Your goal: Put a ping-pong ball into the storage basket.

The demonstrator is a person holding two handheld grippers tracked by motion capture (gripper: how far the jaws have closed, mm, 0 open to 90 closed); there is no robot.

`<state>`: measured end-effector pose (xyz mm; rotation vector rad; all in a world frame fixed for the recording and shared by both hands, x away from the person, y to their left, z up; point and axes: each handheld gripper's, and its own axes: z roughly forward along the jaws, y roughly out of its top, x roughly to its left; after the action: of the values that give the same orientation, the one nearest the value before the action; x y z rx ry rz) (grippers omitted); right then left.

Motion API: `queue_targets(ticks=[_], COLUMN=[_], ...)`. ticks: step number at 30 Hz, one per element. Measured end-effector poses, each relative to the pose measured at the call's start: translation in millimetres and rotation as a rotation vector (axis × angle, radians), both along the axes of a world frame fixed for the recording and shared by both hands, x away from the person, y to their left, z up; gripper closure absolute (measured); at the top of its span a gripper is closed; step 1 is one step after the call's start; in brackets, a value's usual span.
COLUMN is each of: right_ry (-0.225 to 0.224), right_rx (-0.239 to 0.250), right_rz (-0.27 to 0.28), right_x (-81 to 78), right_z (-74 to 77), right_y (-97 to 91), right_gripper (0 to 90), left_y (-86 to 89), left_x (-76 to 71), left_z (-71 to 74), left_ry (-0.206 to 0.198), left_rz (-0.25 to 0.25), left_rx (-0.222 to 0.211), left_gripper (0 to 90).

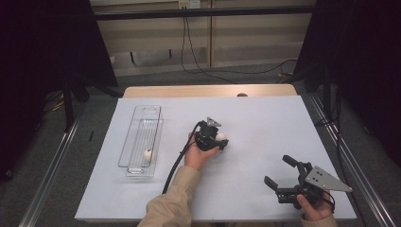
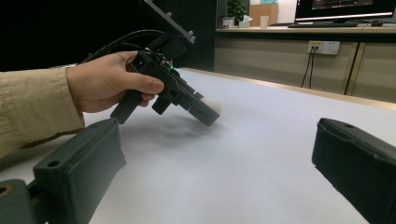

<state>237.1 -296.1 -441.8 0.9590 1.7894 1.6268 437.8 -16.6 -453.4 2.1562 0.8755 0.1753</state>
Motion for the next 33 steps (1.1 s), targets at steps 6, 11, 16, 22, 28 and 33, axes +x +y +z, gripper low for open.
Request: queue_targets(ticks=[6,11,16,22,28,33], right_ry=[-0.002,-0.001,-0.002,-0.002,-0.002,-0.002], right_rx=[-0.001,-0.002,-0.001,-0.002,-0.003,-0.002], right_rz=[0.000,0.002,0.002,0.001,0.000,-0.001], right_x=[0.0,0.2,0.0,0.2,0.2,0.6], right_z=[0.1,0.0,0.2,0.2,0.1,0.0], right_y=[0.2,0.3,0.6,0.8,0.5,0.4], right_gripper=[1.0,1.1,1.0,1.1,1.1,1.0], left_y=[2.4,4.4,6.2,9.8,14.6,17.3], left_x=[-1.7,-3.5,-4.8,-7.3,-7.9,-9.5], left_z=[0.3,1.3,3.6,6.7,6.9,9.3], left_ry=[0.004,0.006,0.003,0.007,0.008,0.010], left_rz=[-0.010,-0.021,-0.025,-0.027,-0.030,-0.033], left_rx=[0.007,0.009,0.014,0.020,0.037,0.031], left_gripper=[51.1,51.1,51.1,51.1,51.1,51.1])
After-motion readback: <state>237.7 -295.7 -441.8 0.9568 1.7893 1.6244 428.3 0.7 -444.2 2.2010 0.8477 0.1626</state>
